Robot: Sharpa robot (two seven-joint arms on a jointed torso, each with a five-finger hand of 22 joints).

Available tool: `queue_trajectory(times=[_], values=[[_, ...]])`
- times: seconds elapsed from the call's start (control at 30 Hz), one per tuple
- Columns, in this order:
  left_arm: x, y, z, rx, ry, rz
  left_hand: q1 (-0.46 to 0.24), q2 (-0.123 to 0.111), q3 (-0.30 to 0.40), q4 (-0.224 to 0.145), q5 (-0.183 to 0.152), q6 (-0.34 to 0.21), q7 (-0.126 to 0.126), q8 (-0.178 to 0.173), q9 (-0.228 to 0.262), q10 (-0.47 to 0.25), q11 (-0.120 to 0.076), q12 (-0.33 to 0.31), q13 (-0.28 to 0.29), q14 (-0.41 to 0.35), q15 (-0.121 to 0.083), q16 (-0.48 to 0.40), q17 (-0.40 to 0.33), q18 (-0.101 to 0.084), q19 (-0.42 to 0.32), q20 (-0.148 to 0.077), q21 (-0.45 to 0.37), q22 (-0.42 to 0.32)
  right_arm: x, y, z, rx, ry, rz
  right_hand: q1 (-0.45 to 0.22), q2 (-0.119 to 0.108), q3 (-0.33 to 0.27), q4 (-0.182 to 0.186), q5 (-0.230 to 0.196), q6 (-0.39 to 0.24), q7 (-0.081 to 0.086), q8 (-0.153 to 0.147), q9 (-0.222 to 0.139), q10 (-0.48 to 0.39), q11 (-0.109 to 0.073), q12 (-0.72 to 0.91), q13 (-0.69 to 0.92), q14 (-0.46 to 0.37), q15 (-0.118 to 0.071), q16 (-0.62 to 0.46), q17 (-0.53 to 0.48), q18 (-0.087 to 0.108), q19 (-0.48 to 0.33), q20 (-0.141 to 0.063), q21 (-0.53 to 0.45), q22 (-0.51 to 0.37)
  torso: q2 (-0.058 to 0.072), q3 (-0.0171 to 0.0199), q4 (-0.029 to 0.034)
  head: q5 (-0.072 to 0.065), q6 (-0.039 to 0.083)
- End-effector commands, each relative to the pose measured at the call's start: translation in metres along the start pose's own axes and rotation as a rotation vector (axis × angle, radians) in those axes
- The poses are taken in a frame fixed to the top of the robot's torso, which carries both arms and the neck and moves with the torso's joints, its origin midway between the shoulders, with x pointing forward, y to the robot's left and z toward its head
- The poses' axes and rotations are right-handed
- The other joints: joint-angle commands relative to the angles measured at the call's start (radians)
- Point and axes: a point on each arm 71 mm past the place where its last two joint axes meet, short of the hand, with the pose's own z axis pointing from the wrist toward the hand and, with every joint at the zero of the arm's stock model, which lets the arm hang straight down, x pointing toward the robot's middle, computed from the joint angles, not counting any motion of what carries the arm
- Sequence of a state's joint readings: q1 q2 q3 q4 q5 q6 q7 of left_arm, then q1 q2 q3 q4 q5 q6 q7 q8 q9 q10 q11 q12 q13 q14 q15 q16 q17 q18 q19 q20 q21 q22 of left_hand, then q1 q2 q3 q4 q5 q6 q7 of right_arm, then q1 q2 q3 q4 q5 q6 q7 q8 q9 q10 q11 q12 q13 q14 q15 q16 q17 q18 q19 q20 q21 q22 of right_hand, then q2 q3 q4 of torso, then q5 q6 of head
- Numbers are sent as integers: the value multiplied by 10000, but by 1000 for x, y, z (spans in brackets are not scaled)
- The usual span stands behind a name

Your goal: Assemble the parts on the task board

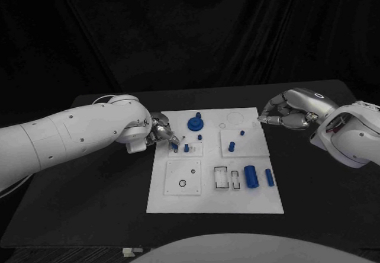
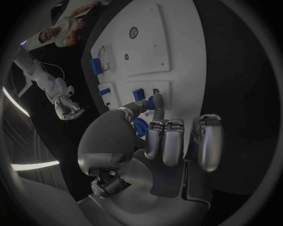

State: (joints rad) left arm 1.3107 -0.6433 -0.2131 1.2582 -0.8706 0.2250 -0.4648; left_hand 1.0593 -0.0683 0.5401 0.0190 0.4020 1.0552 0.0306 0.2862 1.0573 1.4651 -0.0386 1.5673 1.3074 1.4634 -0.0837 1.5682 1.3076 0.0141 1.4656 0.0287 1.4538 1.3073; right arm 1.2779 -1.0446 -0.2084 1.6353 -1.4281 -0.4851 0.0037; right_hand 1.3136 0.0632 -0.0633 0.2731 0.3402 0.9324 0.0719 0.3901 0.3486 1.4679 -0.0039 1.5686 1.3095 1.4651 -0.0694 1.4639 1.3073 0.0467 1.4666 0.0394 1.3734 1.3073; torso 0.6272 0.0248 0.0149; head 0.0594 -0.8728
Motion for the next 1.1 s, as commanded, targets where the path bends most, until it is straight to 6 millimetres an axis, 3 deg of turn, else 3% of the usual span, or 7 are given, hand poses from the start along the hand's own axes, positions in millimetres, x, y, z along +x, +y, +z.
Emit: queue_trajectory(times=[0.03, 1.1], values=[[2, -2, 1, 199, 85, -82, 14, 117, 566, -485, -16, -75, -1, -42, -17, 1057, 29, 35, 2634, 1074, 43, 26, 2632, 200, 168, 45, -36, 2157, 1, -1, 0, 106, 42, -6, 82, -23, 65, 1, 59, -30, -9, -56, -9, 1029, -18, 22, 2613, 628, -23, -47, 266, 23, 228, -9, -46, 1983, -13, 2, 12, 5, 2], [10, 5, 7, 114, 281, -163, -6, 144, 544, -516, -216, -122, 23, -92, -60, 1057, 57, 35, 2634, 1074, 70, 26, 2632, 213, 126, 68, -97, 2141, 1, -1, -1, 101, 63, -2, 84, -29, 63, 3, 66, -37, -6, -63, -11, 1029, -17, 22, 2613, 628, -23, -47, 266, 27, 220, -9, -66, 1977, -5, -2, 13, 8, 2]])
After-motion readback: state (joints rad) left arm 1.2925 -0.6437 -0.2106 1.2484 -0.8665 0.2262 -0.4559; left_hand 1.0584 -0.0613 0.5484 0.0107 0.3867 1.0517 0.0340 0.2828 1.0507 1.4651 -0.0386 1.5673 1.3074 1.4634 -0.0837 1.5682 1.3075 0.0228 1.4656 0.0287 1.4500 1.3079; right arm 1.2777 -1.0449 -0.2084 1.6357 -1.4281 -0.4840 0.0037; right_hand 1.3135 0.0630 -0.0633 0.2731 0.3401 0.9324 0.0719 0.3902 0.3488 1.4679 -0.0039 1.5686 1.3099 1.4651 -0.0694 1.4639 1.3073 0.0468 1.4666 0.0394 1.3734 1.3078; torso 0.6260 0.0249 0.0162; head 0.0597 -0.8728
